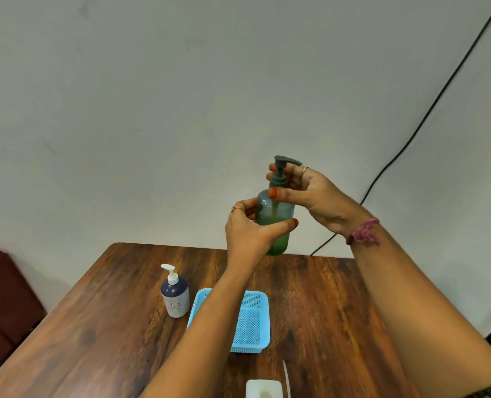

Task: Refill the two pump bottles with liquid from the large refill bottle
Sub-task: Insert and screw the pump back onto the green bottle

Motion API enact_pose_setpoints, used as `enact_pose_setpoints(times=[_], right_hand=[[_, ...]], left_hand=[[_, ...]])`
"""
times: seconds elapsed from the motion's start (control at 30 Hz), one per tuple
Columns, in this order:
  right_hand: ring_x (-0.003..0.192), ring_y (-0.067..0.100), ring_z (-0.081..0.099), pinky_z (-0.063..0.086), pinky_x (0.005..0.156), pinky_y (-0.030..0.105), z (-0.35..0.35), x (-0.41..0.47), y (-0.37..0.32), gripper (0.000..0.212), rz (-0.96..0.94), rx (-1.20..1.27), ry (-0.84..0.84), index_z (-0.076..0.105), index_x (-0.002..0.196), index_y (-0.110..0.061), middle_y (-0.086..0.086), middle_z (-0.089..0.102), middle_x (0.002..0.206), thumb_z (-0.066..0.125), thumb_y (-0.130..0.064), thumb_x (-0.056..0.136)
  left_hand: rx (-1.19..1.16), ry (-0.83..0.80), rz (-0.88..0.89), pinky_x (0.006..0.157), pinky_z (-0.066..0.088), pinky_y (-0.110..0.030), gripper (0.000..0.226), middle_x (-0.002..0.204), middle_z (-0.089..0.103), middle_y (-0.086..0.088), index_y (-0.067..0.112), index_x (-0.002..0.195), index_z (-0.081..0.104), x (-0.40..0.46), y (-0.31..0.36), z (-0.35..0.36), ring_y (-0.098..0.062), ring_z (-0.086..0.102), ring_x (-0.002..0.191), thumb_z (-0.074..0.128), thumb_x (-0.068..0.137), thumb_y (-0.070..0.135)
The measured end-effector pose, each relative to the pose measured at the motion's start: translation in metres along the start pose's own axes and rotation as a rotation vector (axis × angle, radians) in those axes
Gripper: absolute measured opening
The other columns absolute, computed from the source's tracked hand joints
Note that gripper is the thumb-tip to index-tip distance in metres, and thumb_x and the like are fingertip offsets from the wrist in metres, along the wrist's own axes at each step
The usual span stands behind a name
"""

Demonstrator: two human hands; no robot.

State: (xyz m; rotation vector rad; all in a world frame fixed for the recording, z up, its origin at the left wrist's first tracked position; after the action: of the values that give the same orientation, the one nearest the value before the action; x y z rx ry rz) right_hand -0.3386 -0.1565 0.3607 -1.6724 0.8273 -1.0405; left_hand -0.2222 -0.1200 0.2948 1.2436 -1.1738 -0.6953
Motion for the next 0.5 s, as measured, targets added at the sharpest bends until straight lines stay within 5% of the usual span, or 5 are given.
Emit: enact_pose_setpoints(times=[0.1, 0.23, 0.4, 0.5], right_hand=[[0.106, 0.016, 0.065, 0.053, 0.085, 0.023, -0.002, -0.004, -0.003, 0.042, -0.022, 0.074, -0.027, 0.062, 0.115, -0.005, 0.007, 0.069, 0.111, 0.072, -0.008, 0.074], [0.094, 0.017, 0.066, 0.055, 0.083, 0.029, -0.013, 0.001, 0.006, 0.065, -0.033, -0.03, 0.212, 0.062, 0.106, -0.009, 0.002, 0.068, 0.095, 0.084, -0.031, 0.05], [0.11, 0.015, 0.063, 0.051, 0.087, 0.022, -0.002, -0.002, 0.003, 0.04, -0.01, 0.091, -0.061, 0.059, 0.121, -0.006, 0.008, 0.067, 0.117, 0.065, -0.009, 0.081], [0.103, 0.016, 0.067, 0.053, 0.09, 0.028, -0.006, -0.004, 0.002, 0.029, -0.035, -0.013, 0.029, 0.066, 0.11, -0.007, 0.008, 0.071, 0.107, 0.069, -0.005, 0.081]], left_hand=[[-0.006, -0.005, -0.004, 0.077, 0.048, -0.013, 0.075, 0.116, 0.054, 0.008, 0.024, 0.119, 0.047, 0.0, -0.002, 0.0, -0.011, 0.056, 0.105, 0.09, 0.058, 0.032], [0.002, 0.0, 0.004, 0.073, 0.046, -0.01, 0.076, 0.114, 0.053, 0.009, 0.024, 0.119, 0.047, -0.001, -0.002, 0.001, -0.007, 0.054, 0.101, 0.091, 0.057, 0.033], [0.01, -0.007, -0.013, 0.083, 0.051, -0.019, 0.077, 0.119, 0.055, 0.005, 0.021, 0.122, 0.048, -0.002, -0.005, 0.003, -0.012, 0.055, 0.106, 0.09, 0.058, 0.032], [0.014, 0.002, -0.018, 0.079, 0.049, -0.016, 0.078, 0.119, 0.055, 0.005, 0.02, 0.122, 0.048, -0.001, -0.008, 0.003, -0.011, 0.055, 0.105, 0.091, 0.057, 0.032]])
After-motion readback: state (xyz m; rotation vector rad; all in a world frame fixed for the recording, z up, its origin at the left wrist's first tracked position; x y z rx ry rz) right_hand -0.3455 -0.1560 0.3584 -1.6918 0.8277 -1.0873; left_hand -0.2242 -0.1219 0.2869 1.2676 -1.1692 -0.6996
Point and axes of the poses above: each hand's wrist, its own x-axis towards the middle knuckle, its own z-axis out of the palm, y = z × x, the point moved 10 cm from there along x, towards the middle knuckle
